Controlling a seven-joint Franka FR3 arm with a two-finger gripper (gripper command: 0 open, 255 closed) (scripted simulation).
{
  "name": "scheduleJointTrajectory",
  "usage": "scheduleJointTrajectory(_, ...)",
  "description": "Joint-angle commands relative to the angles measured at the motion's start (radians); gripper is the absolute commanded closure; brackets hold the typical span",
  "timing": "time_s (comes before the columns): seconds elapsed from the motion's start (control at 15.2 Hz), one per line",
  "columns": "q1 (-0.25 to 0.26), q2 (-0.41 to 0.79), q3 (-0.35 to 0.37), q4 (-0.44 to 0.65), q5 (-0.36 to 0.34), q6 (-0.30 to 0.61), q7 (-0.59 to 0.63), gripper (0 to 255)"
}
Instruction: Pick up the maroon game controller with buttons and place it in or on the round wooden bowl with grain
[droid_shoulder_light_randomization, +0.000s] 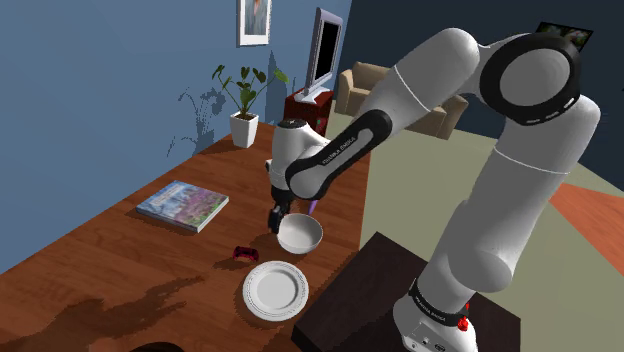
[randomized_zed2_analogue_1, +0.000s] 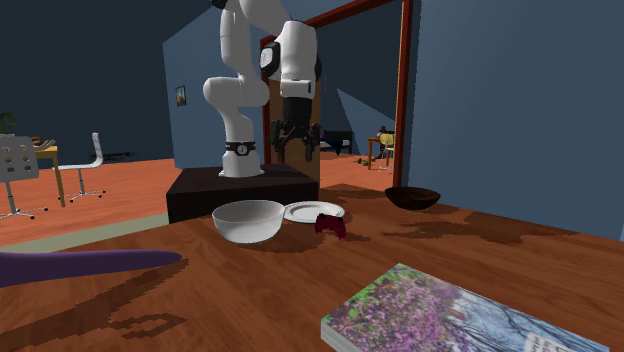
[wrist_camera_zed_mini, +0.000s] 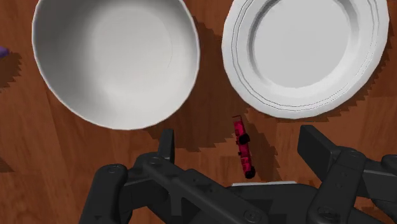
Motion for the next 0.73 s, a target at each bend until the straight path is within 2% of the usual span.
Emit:
scheduleJointTrajectory(0.0, 0.011, 0.079, 0.007, 0.037, -0.027, 0.045, 0.025, 0)
scheduleJointTrajectory(0.53, 0.085, 0.393, -0.019, 0.224, -0.142, 0.182, 0.109, 0)
scheduleJointTrajectory(0.66, 0.09, 0.421, -0.027, 0.232, -0.15, 0.202, 0.115, 0)
